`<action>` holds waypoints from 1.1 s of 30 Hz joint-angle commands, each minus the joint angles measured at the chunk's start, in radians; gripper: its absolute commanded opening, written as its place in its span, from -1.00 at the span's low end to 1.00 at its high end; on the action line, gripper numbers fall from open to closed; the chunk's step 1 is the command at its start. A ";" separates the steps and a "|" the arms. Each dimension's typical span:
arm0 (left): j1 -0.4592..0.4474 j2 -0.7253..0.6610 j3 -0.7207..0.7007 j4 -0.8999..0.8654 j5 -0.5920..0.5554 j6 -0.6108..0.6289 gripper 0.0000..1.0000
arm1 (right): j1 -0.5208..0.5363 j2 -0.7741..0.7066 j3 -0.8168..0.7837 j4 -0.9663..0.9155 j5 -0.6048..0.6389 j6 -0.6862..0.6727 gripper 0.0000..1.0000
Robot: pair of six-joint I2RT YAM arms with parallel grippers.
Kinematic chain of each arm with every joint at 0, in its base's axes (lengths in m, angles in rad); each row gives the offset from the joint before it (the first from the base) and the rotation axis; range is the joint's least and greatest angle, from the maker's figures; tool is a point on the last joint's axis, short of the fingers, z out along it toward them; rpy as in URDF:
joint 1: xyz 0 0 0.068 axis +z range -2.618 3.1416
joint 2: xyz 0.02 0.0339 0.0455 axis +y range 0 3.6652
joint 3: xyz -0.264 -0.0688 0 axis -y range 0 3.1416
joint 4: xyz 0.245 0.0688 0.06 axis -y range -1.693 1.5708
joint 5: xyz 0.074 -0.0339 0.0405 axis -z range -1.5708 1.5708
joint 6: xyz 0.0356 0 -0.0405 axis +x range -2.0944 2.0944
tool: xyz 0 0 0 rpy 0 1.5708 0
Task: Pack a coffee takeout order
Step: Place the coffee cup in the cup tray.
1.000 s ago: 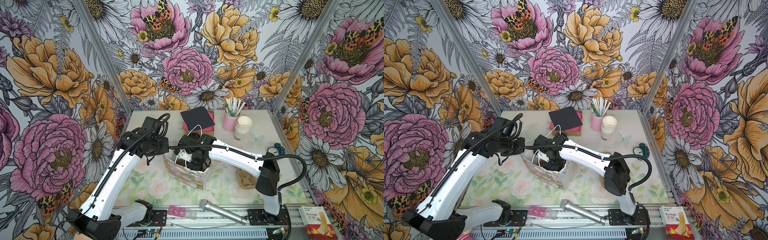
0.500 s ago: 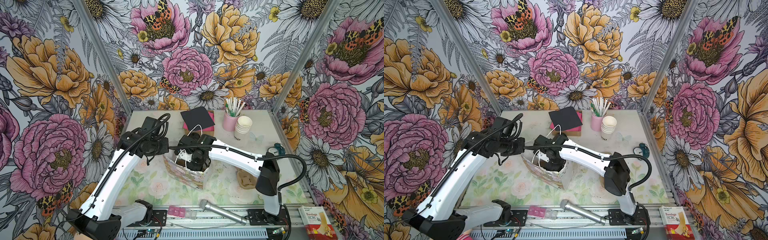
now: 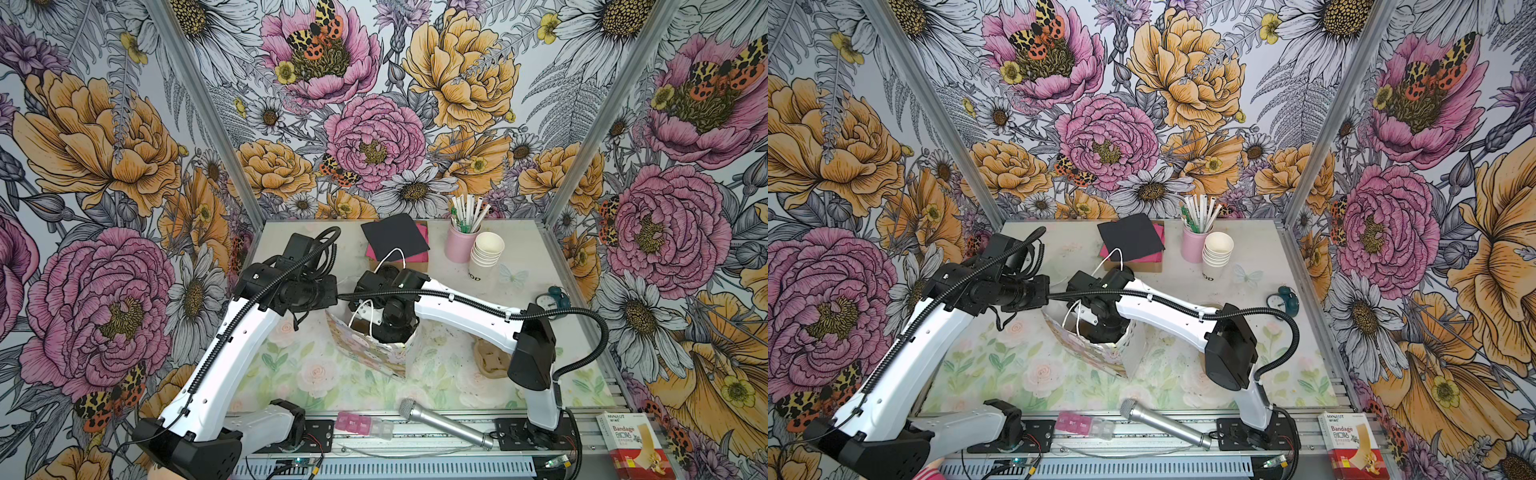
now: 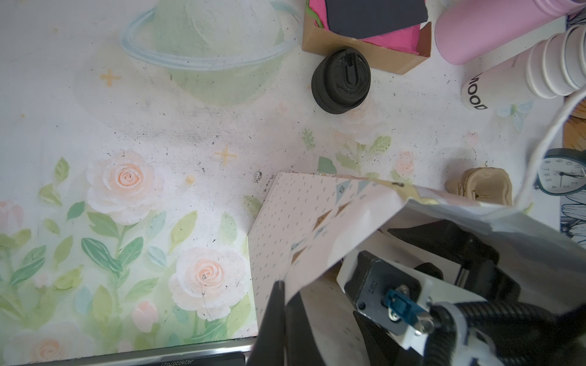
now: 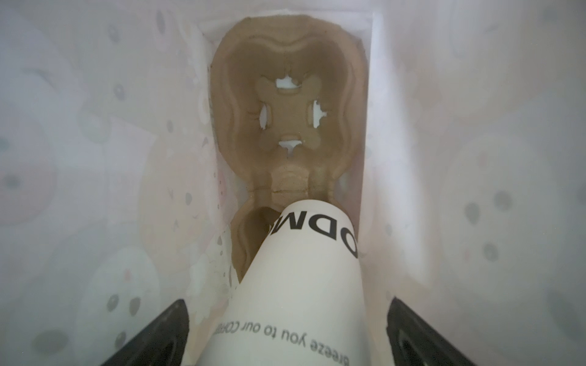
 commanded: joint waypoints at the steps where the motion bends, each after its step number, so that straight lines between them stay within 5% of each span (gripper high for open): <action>1: -0.004 -0.003 0.026 0.022 0.004 0.012 -1.00 | 0.010 0.008 0.054 -0.006 0.008 -0.004 0.98; 33: -0.015 0.005 0.027 0.023 0.004 0.007 -1.00 | 0.007 0.049 0.189 -0.044 0.022 0.009 0.99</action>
